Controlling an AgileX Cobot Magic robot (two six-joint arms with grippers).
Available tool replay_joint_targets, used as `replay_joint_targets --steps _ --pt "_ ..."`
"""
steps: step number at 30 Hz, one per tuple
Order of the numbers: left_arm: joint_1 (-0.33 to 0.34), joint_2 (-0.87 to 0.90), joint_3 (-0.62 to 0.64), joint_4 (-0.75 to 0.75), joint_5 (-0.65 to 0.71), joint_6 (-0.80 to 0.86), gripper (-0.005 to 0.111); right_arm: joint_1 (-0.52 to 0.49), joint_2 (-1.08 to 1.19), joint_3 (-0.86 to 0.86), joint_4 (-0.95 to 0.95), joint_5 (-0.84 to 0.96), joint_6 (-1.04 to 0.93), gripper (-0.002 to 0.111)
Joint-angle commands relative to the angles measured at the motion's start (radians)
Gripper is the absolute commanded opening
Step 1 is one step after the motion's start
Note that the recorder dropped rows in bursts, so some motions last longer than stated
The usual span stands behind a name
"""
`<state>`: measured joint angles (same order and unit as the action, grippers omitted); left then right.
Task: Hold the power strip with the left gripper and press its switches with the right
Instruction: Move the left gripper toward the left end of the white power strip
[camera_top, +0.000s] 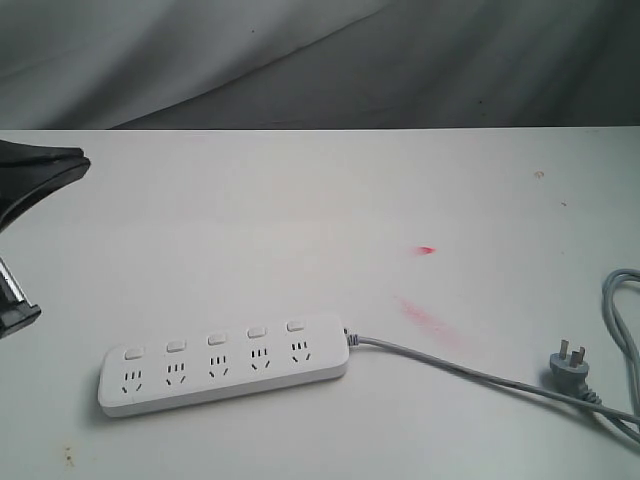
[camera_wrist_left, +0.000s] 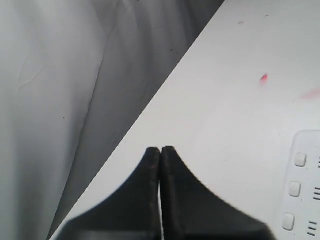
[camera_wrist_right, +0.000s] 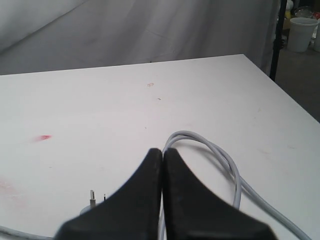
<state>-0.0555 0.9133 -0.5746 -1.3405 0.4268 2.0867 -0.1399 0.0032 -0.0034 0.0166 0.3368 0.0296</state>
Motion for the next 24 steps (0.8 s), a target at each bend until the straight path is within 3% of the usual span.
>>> replay_joint_targets --steps 1,8,12,15,24 --pt "-0.002 0.011 -0.006 0.028 0.023 0.0 0.0 0.004 -0.003 0.003 0.002 -0.011 0.003 0.0" --pt "-0.002 0.074 -0.006 -0.002 0.02 -0.092 0.0 0.004 -0.003 0.003 0.002 -0.011 0.003 0.0" --pt "-0.002 0.102 -0.006 0.004 0.017 -0.371 0.0 0.004 -0.003 0.003 0.002 -0.011 0.003 0.0" --pt "-0.002 0.104 -0.011 0.149 -0.012 -0.593 0.0 0.004 -0.003 0.003 0.002 -0.011 0.003 0.0" --pt "-0.002 0.156 -0.015 0.832 0.077 -0.694 0.0 0.004 -0.003 0.003 0.002 -0.011 0.003 0.0"
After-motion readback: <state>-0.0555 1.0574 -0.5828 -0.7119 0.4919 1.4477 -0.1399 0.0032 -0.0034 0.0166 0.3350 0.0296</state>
